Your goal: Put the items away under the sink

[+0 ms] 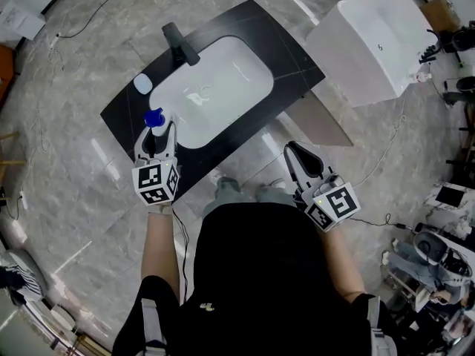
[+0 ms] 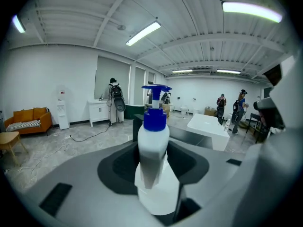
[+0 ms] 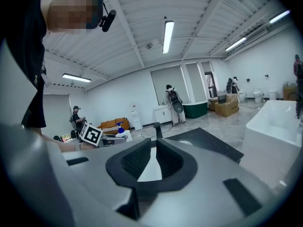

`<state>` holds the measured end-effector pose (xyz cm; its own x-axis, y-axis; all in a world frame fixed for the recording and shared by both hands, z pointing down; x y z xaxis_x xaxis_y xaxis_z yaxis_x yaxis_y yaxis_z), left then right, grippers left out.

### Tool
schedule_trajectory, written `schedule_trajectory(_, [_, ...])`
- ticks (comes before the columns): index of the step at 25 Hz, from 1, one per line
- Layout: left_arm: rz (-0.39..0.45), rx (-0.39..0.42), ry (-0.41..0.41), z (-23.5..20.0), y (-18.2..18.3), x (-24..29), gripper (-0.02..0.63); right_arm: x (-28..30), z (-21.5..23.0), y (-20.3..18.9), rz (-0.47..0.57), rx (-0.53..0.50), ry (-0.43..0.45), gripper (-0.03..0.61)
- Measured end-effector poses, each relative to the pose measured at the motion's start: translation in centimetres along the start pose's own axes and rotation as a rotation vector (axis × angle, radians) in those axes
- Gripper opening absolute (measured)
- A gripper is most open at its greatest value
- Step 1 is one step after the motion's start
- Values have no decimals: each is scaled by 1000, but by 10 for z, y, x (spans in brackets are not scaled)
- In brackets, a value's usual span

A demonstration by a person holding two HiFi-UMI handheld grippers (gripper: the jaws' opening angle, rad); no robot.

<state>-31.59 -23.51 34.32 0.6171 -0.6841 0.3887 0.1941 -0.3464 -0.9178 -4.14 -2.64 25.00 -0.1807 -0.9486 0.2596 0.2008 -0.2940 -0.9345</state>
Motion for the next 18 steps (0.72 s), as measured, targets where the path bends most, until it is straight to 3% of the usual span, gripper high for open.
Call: schedule_trajectory(18, [68,96,-172,246,24,7,198,-194,119,-36,128,56,-130,52])
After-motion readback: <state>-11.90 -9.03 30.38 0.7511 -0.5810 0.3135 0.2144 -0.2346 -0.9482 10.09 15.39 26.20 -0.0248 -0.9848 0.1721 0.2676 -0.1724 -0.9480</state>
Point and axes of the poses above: the fingertips, and each gripper's own axes: x forward along the fingers, z to its right, y out of its top, the point moved 5 cm from there along -x, backward along the fingers, and after that the axes turned 2 degrees about z, right-handed, at the moved point
